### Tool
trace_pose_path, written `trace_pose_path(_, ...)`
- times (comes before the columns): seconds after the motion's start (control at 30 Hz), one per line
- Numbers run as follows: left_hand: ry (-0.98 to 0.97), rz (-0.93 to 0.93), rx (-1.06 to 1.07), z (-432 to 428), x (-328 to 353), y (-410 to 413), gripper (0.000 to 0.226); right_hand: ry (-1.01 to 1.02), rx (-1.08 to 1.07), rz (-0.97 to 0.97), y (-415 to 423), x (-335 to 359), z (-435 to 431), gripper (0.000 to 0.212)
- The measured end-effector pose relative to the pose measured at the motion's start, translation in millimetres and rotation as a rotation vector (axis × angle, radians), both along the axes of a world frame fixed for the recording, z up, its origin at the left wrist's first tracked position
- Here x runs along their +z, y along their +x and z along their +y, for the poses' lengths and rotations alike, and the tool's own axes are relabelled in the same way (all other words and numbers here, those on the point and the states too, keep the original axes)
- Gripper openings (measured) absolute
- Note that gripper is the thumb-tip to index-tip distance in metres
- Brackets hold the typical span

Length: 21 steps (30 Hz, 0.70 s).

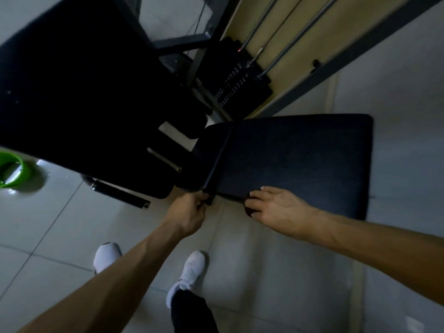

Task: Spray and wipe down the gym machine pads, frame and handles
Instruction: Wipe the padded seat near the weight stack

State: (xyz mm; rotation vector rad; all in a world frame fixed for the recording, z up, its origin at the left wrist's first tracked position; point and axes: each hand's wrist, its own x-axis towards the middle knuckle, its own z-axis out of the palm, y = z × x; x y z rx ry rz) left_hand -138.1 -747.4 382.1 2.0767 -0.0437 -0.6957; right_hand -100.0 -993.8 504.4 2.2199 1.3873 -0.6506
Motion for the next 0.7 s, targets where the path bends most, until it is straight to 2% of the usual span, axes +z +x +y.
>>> trace_pose_path(0.27,-0.115,-0.172,0.121,-112,96,5,0.043,0.142,0.094,-0.058,-30,95,-102,0.019)
trace_pose_path(0.37,-0.141,-0.235,0.153,-146,127,11,0.044,0.323,0.152,-0.12,-36,108,-140,0.016)
trace_pose_path(0.47,-0.158,-0.292,0.139,-172,154,17,0.045,0.51,0.148,-0.17,-34,112,-174,0.026)
trace_pose_path(0.57,-0.158,-0.297,0.114,-191,173,25,0.044,0.651,0.019,-0.223,-33,99,-202,0.04)
trace_pose_path(0.7,-0.214,-0.243,0.159,-214,187,39,0.036,0.974,-0.46,-0.322,-26,70,-202,0.046)
